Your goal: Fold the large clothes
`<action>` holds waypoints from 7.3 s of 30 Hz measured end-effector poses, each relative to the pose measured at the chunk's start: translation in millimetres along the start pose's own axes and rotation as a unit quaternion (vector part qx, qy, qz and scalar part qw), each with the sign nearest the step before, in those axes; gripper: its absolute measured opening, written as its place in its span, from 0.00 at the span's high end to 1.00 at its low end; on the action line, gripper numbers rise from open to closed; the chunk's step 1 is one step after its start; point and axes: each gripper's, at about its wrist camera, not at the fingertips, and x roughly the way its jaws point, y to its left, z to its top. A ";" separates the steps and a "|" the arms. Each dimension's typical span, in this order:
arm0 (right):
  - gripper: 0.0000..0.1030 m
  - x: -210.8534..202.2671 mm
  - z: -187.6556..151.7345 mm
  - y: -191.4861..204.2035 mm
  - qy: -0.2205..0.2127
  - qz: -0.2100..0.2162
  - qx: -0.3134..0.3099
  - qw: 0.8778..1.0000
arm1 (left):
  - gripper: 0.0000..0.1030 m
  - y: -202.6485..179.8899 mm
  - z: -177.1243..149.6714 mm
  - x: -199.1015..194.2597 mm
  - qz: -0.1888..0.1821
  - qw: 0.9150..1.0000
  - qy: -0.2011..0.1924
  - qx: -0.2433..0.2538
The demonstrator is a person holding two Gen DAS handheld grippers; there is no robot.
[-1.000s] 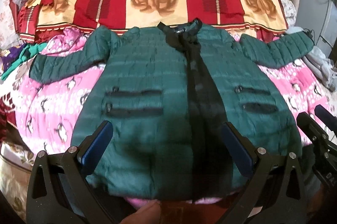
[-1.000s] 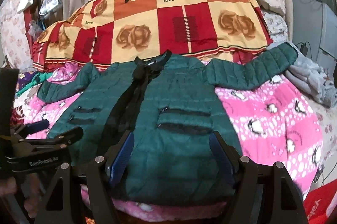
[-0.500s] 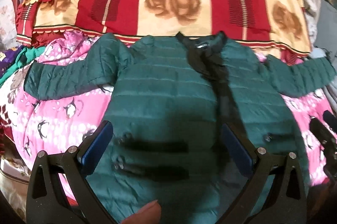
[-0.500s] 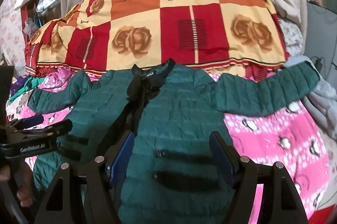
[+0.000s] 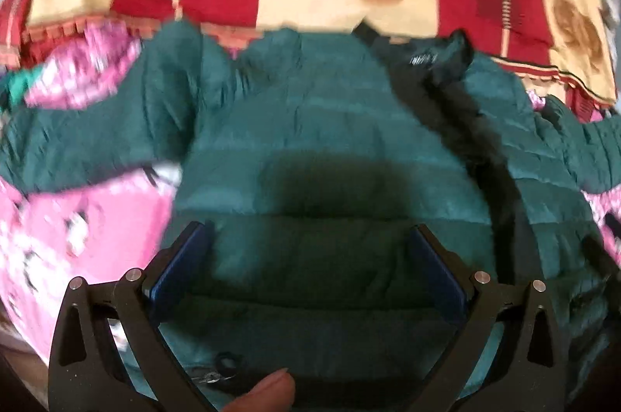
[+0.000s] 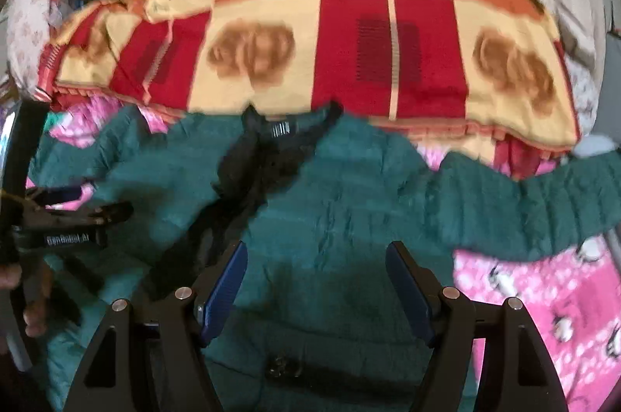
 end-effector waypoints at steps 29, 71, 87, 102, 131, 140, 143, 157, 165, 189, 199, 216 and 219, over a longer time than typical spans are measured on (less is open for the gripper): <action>0.10 43.3 -26.9 13.2 0.076 0.013 0.011 0.997 | 0.00 -10.1 -15.5 12.2 0.037 0.999 -0.032 0.023; 0.00 47.7 -36.8 13.8 0.030 0.012 0.001 0.999 | 0.00 28.3 -3.7 -51.1 0.063 0.994 -0.092 0.019; 0.00 44.3 -39.5 16.2 0.031 0.005 -0.004 0.999 | 0.00 321.8 -28.1 -63.6 0.070 0.960 -0.203 -0.181; 0.00 46.5 -38.6 16.3 0.033 0.003 -0.005 0.999 | 0.01 385.5 8.7 -6.6 -0.006 0.947 -0.189 -0.262; 0.00 50.8 -37.2 17.7 0.038 0.001 -0.004 0.999 | 0.89 363.3 36.1 -54.4 0.054 0.955 -0.193 -0.219; 0.02 30.8 -36.9 10.3 0.042 0.008 0.004 0.999 | 0.89 359.8 38.0 -111.3 0.107 0.941 -0.214 -0.240; 0.03 2.5 -41.4 7.3 0.026 0.003 -0.015 1.000 | 0.89 350.1 31.7 -117.8 0.084 0.943 -0.208 -0.247; 0.03 -67.4 -39.2 -26.0 -0.023 -0.095 -0.062 0.993 | 0.89 283.1 20.5 -126.2 0.025 0.976 -0.179 -0.123; 0.03 -88.8 -27.7 -70.1 -0.034 -0.082 -0.019 0.996 | 0.89 297.1 17.6 -130.1 0.021 0.972 -0.166 -0.163; 0.03 -85.7 -26.8 -90.3 -0.028 -0.091 -0.013 0.995 | 0.89 285.1 14.1 -133.1 0.015 0.972 -0.166 -0.164; 0.03 -87.2 -26.6 -99.4 -0.027 -0.084 0.005 0.996 | 0.89 273.4 17.6 -131.0 0.016 0.975 -0.165 -0.149; 0.03 -85.7 -29.1 -101.2 -0.022 -0.081 0.012 0.996 | 0.89 272.8 16.5 -129.0 0.018 0.975 -0.168 -0.145; 0.03 -85.4 -29.2 -101.6 -0.022 -0.080 0.012 0.996 | 0.89 272.7 16.2 -128.9 0.016 0.974 -0.171 -0.150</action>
